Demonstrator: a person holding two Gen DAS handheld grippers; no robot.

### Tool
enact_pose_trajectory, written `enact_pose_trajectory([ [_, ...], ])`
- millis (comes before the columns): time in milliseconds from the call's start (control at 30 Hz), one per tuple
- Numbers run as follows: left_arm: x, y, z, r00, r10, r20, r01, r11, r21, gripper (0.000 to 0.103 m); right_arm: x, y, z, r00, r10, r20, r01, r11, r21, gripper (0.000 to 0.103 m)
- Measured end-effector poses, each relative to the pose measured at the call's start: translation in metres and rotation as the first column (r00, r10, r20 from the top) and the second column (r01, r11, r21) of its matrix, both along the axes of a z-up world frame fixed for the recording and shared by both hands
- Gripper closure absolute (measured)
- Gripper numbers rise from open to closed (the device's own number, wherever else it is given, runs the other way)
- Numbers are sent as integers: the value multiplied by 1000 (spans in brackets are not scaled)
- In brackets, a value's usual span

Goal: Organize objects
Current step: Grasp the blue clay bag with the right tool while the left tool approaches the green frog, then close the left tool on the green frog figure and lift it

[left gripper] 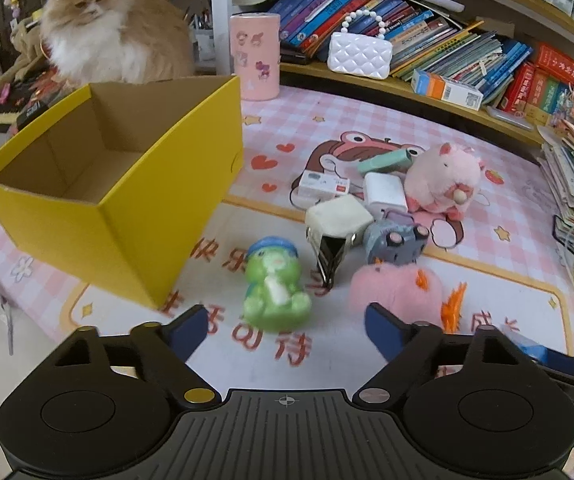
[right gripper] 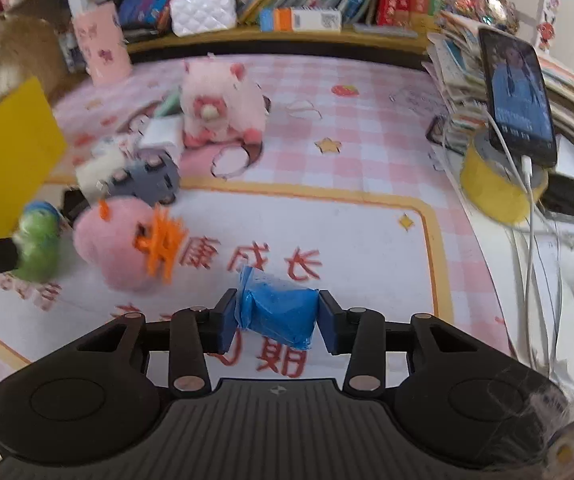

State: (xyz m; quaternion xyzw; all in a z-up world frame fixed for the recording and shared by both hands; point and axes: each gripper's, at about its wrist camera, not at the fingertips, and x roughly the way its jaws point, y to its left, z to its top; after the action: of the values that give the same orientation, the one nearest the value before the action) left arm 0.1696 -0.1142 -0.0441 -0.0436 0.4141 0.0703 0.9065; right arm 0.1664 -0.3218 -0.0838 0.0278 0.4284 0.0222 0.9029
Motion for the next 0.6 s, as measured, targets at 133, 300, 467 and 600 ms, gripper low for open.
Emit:
enact_pose_trajectory([
  [133, 22, 3, -9, 999, 39, 3, -39, 999, 36, 33, -1, 1, 20, 998, 50, 45, -50, 999, 2, 65],
  [300, 52, 11, -27, 997, 50, -53, -47, 998, 47, 35, -2, 4, 34, 993, 101, 67, -103, 994, 31, 65],
  [467, 60, 17, -49, 991, 54, -122, -55, 998, -7, 55, -3, 7, 38, 991, 120, 52, -124, 990, 69, 65],
  [600, 50, 17, -46, 993, 48, -107, -51, 998, -24, 61, -7, 10, 38, 991, 123, 61, -127, 990, 68, 65],
])
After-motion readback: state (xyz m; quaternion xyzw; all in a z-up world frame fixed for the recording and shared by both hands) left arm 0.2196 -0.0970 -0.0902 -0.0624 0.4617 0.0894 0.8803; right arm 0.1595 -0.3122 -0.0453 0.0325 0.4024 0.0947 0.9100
